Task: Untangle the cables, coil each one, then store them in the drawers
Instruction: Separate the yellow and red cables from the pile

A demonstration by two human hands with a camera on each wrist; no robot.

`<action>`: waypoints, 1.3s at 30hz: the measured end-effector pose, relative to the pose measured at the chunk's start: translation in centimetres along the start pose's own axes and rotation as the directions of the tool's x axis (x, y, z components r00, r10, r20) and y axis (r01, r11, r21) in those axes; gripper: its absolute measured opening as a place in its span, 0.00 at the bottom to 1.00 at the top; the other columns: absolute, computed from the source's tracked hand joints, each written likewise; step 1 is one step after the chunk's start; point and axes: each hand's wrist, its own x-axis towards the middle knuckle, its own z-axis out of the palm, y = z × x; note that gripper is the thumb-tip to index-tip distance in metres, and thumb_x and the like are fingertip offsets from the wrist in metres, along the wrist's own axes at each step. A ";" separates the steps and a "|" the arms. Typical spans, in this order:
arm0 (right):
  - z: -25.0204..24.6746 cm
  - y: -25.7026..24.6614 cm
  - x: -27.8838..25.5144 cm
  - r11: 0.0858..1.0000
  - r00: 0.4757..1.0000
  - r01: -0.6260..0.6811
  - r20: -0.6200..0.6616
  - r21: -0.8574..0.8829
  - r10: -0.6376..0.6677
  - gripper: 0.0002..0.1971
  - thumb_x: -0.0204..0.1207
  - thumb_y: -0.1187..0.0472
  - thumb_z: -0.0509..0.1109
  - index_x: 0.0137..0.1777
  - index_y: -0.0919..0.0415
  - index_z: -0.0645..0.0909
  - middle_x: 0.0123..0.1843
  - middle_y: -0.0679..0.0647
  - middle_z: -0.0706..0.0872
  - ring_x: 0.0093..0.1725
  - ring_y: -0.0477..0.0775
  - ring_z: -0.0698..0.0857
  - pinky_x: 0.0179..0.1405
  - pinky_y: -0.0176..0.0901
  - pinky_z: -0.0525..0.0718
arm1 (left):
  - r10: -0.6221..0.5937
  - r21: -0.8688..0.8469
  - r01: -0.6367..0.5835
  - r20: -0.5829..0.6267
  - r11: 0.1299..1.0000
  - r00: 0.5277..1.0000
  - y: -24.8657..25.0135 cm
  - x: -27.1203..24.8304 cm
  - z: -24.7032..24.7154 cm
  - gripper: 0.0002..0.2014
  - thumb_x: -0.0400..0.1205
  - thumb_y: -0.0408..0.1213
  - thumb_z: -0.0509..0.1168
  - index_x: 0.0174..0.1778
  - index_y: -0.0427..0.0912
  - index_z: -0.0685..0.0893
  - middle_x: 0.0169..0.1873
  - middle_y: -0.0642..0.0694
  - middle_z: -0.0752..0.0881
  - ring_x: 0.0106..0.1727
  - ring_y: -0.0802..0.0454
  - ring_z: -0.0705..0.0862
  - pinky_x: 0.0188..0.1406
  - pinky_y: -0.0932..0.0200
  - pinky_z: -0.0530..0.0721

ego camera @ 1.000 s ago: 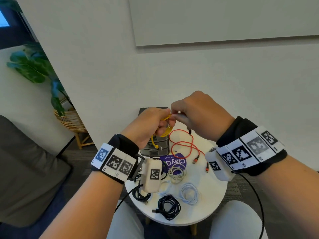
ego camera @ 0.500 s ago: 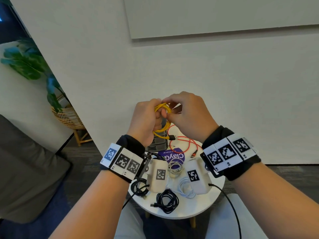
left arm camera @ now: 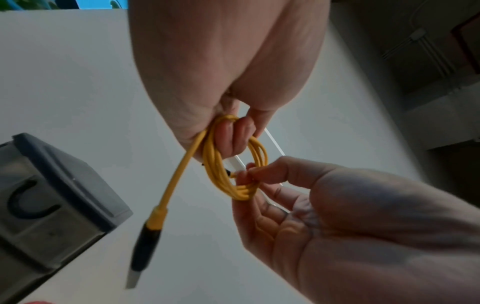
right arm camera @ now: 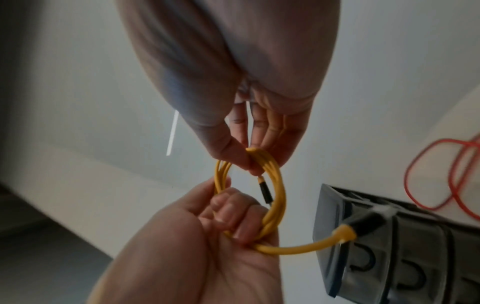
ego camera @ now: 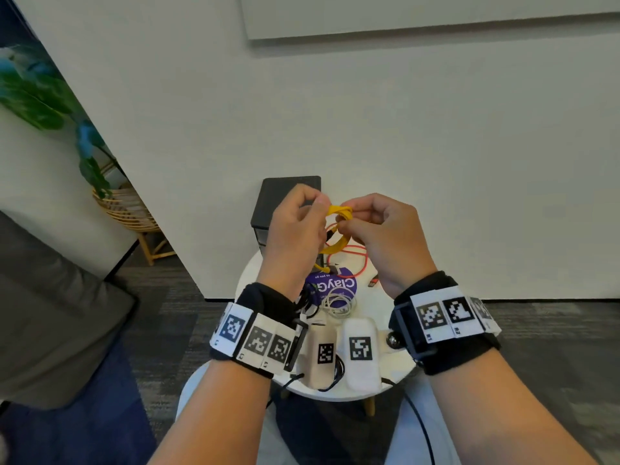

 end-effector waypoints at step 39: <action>-0.4 2.3 -1.6 0.940 0.776 -0.017 0.589 -0.339 0.227 0.07 0.84 0.62 0.72 0.57 0.61 0.88 0.38 0.52 0.91 0.36 0.48 0.89 0.37 0.40 0.85 | -0.271 -0.401 0.279 0.078 0.872 0.959 -0.9 -0.8 -3.6 0.09 0.89 0.34 0.64 0.54 0.32 0.87 0.26 0.51 0.73 0.22 0.59 0.63 0.22 0.65 0.66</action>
